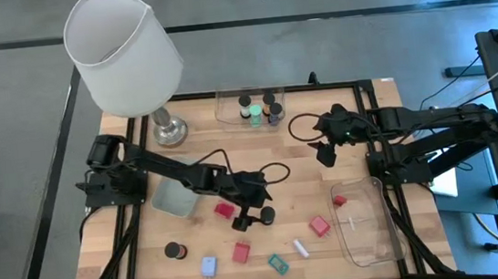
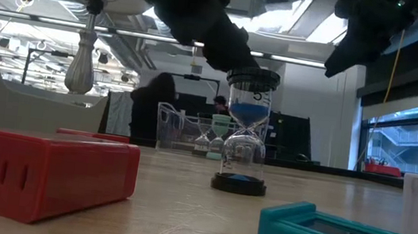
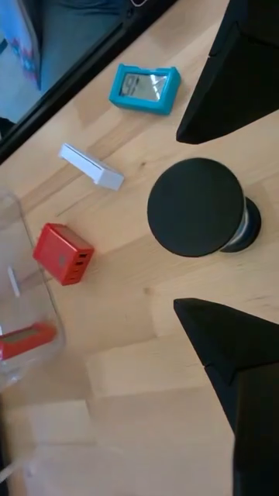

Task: Pick & Place Office items
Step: Put the blue hourglass into the top transparent bin

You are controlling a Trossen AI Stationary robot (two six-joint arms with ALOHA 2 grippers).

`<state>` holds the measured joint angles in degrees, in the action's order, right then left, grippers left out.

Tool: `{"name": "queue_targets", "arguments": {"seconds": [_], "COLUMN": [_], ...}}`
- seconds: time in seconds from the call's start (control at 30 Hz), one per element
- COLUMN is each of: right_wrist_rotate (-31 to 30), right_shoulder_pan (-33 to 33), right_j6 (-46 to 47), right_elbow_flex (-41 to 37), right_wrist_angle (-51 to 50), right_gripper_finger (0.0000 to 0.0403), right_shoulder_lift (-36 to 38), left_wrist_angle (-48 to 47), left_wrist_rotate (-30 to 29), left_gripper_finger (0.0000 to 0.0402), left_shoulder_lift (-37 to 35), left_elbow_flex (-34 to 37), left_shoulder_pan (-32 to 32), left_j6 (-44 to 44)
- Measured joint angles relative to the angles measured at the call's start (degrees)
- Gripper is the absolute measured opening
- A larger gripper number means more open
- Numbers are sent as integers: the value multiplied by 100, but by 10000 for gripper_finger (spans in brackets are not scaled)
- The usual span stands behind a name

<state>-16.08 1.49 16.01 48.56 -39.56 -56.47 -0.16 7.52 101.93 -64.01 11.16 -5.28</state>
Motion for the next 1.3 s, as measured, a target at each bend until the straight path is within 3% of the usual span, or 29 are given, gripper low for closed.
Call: {"name": "queue_targets", "arguments": {"seconds": [0.5,0.73,1.0,1.13,1.3], "right_wrist_rotate": [-135,-149,-149,-149,-149], "right_shoulder_pan": [1,0,0,1,-1], "right_j6": [-15,7,8,7,7], "right_elbow_flex": [0,0,0,0,0], "right_wrist_angle": [19,19,20,20,21], "right_gripper_finger": [274,274,274,274,274], "right_shoulder_lift": [-4,-7,-7,-7,-7], "left_wrist_angle": [45,482,472,460,454], "left_wrist_rotate": [110,594,414,408,410], "left_gripper_finger": [341,340,337,314,248], "left_shoulder_lift": [132,513,477,476,474], "left_elbow_flex": [0,0,0,0,0], "left_shoulder_pan": [0,-33,-78,-77,-79], "left_j6": [6,39,-33,-9,-2]}}
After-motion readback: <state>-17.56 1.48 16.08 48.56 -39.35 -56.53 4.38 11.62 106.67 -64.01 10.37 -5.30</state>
